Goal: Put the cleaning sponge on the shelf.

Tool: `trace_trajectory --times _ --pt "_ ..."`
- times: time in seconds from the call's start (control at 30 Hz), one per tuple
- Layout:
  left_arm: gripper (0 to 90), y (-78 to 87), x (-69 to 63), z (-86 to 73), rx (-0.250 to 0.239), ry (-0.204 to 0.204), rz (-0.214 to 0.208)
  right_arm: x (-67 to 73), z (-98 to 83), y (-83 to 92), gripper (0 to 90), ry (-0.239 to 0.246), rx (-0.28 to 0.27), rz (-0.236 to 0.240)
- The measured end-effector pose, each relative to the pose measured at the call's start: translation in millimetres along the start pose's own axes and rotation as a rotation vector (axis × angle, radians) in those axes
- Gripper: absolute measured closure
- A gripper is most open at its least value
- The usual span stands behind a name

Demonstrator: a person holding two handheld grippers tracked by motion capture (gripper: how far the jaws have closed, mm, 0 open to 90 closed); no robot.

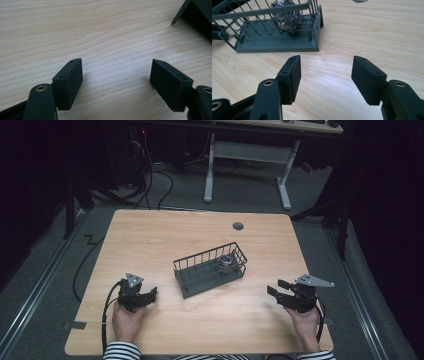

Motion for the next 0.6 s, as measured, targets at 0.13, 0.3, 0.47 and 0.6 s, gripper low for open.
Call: trace_trajectory --times 0.13,0.3,0.47,0.6 --pt "26.8 0.0 0.0 0.0 0.000 0.000 0.000 -2.0 -5.0 -5.4 41.7 0.000 0.022 -0.020" --pt "26.8 0.0 0.0 0.0 0.000 0.000 0.000 -4.2 -8.1 -10.5 41.6 -0.009 0.034 -0.037" --pt "26.9 0.0 0.0 0.0 0.000 0.000 0.000 -6.1 -12.2 -17.1 41.5 -0.002 0.056 -0.052" --pt "26.9 0.0 0.0 0.0 0.000 0.000 0.000 -8.7 -15.9 -22.2 41.7 -0.007 0.078 -0.071"
Point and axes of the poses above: each handheld gripper's, and its own axes: y roughly backward along the jaws, z roughly out of its top, x roughly to its left, the point moved 5 cm from there along -y, roughly forward along the jaws, and after that the axes turned 7 degrees about -z, right-handed, at the moved point
